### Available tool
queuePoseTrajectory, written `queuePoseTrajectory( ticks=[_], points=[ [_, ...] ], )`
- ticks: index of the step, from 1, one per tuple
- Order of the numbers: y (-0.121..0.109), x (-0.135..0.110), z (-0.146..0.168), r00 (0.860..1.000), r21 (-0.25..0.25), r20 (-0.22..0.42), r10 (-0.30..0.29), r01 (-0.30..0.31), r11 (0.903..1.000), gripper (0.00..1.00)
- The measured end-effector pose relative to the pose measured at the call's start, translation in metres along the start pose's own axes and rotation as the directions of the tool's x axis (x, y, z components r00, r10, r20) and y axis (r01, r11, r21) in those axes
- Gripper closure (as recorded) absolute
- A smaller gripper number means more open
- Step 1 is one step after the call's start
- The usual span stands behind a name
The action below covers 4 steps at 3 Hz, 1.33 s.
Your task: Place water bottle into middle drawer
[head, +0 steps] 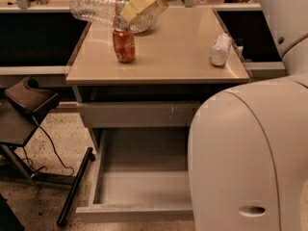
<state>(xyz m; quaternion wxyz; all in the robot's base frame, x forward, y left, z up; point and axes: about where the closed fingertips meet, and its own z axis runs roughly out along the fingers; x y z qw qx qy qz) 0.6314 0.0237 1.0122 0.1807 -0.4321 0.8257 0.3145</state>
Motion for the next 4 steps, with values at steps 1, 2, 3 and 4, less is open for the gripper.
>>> queuePoseTrajectory(
  ticks=[1, 2, 3, 4],
  points=[
    [-0.013, 0.007, 0.02, 0.999, 0.037, -0.03, 0.019, -0.017, 0.9992, 1.0],
    [-0.02, 0.053, 0.061, 0.987, -0.007, -0.147, 0.071, -0.073, 0.9973, 1.0],
    [0.001, 0.091, 0.074, 0.961, -0.098, -0.249, 0.118, -0.146, 0.9845, 1.0],
    [-0.002, 0.088, 0.079, 0.963, -0.092, -0.24, 0.12, -0.145, 0.9851, 1.0]
  ],
)
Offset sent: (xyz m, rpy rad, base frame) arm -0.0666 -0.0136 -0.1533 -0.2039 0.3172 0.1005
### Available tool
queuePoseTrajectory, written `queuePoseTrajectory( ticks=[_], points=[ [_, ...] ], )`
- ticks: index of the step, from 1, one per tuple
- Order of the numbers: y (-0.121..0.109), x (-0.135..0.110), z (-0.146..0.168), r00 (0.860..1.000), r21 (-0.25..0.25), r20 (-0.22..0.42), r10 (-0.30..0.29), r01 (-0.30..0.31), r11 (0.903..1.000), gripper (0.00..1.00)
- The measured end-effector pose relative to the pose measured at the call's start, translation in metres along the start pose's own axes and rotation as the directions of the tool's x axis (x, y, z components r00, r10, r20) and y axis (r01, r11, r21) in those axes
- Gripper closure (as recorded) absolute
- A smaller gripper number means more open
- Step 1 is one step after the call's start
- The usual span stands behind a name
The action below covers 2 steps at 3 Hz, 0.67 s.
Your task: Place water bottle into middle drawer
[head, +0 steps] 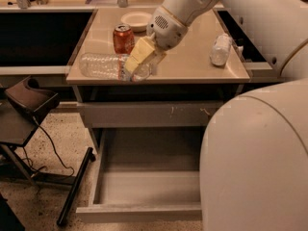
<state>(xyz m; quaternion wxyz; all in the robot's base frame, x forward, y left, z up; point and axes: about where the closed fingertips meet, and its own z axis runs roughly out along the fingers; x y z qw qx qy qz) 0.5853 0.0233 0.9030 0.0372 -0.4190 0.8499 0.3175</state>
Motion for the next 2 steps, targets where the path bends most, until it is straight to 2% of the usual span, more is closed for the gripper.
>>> queuePoseTrajectory(
  ticks=[1, 2],
  points=[
    [-0.016, 0.012, 0.026, 1.0, -0.074, -0.013, 0.007, -0.008, 0.9972, 1.0],
    [-0.035, 0.045, 0.036, 0.998, -0.027, 0.007, 0.062, -0.062, 0.9977, 1.0]
  ],
)
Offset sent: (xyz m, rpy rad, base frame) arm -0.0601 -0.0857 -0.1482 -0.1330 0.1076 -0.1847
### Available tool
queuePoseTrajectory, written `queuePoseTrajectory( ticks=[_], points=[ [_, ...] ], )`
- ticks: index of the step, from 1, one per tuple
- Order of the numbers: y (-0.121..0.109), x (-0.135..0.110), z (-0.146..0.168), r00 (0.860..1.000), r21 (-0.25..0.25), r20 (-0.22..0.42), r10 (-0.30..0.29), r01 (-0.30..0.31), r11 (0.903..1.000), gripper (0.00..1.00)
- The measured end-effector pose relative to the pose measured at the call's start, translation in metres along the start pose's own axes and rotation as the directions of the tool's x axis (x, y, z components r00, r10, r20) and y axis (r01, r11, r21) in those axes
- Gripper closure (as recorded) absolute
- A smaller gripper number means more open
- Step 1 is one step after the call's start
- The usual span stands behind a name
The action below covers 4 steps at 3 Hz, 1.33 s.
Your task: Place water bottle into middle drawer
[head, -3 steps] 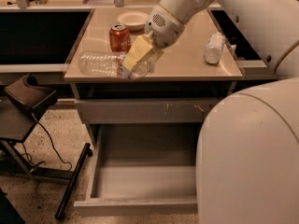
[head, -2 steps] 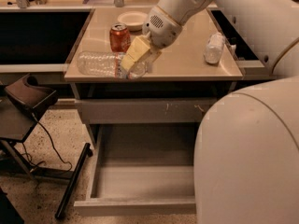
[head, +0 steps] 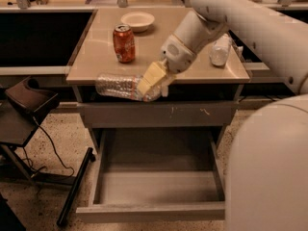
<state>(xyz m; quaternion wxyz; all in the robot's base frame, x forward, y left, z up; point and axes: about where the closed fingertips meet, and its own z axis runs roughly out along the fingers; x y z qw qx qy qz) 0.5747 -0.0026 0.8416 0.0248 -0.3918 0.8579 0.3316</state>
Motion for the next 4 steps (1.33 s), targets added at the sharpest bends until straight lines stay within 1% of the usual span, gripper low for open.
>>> queuePoseTrajectory(
  ticks=[1, 2, 3, 4],
  points=[
    [-0.003, 0.028, 0.003, 0.998, 0.136, 0.039, 0.052, -0.057, 0.9891, 1.0],
    [-0.006, 0.047, 0.022, 0.997, 0.133, 0.004, 0.081, -0.081, 0.9878, 1.0],
    [-0.001, 0.042, 0.02, 0.998, 0.107, 0.042, 0.048, -0.052, 0.9929, 1.0],
    [-0.021, 0.067, 0.051, 0.99, 0.133, 0.077, 0.118, -0.128, 0.9828, 1.0]
  ],
)
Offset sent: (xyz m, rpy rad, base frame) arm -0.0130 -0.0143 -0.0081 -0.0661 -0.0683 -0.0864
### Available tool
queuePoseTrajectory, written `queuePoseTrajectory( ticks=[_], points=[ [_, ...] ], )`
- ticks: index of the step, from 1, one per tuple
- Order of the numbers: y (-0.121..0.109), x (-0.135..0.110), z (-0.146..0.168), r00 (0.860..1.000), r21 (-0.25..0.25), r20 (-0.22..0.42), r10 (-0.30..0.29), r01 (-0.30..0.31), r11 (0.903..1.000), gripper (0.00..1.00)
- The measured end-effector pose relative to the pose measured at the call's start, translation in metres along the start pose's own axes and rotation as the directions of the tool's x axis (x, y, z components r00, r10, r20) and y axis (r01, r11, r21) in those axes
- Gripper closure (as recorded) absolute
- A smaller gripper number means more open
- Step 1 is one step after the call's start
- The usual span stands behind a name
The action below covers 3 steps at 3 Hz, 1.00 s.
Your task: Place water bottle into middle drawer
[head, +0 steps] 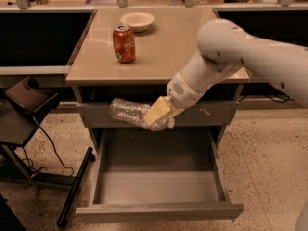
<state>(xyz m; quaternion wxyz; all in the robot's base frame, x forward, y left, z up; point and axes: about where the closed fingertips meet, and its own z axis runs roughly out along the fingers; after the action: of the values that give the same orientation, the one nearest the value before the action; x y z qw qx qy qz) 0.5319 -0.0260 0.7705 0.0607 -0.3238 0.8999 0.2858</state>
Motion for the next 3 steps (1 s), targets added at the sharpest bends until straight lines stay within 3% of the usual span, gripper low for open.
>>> queuePoseTrajectory(
  ticks=[2, 3],
  points=[
    [-0.006, 0.011, 0.023, 1.0, 0.009, -0.002, 0.026, -0.026, 0.9996, 1.0],
    [-0.029, 0.029, 0.064, 0.997, 0.079, 0.0, 0.076, -0.076, 0.994, 1.0]
  ],
)
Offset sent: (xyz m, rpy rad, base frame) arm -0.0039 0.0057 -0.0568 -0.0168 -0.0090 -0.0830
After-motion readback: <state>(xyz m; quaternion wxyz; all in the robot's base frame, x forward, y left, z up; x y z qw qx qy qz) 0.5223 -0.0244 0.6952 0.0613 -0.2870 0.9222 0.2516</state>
